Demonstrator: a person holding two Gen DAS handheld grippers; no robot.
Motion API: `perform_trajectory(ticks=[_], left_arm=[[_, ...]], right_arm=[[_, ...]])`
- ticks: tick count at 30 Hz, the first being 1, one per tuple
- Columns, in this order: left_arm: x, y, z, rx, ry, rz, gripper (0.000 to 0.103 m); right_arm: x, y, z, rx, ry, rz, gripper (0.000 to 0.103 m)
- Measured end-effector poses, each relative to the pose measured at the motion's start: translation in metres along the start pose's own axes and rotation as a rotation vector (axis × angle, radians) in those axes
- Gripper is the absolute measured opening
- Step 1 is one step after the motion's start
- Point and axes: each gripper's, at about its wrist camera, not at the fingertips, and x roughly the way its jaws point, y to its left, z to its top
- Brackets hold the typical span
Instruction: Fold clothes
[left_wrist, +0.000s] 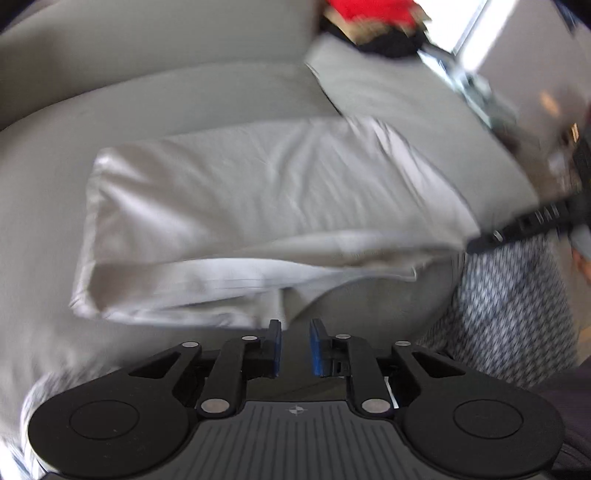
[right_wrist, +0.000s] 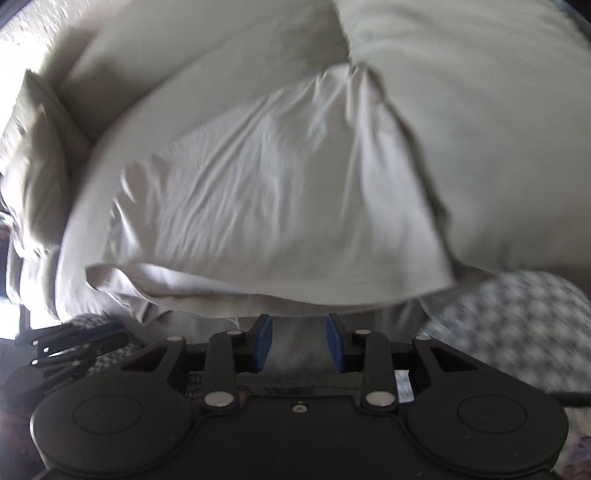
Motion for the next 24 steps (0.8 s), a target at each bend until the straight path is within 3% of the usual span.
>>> perform_trajectory(ticks=[5,9,12,16,20,22,24], left_arm=[[-0.010,0.012,0.015,-0.087,-0.130,0.070,0.018],[0.021,0.006,0.050,-0.101,-0.180,0.067,0.020],[0.062,0.000,0.069,-0.083,-0.103,0.068,0.020],[0.096,-0.007,0.063,-0.031,0.088,0.100,0.021],[0.048,-0.002,0.023,-0.016,0.166,0.092,0.021],[0.016,0.006,0.001,-0.025,0.140,0.101,0.018],[-0.009,0.023,-0.008,-0.103,0.053,0.103,0.020]], right_arm=[[-0.011,0.002,0.006,0.033,-0.142,0.022,0.032],[0.016,0.020,0.029,0.039,-0.149,0.093,0.032],[0.033,0.031,0.026,0.009,-0.091,0.089,0.032],[0.052,0.045,0.016,-0.040,-0.010,0.076,0.032],[0.050,0.051,-0.002,-0.063,0.085,0.105,0.033],[0.030,0.043,-0.012,-0.063,0.071,0.141,0.034],[0.011,0.034,-0.019,-0.063,0.029,0.162,0.039]])
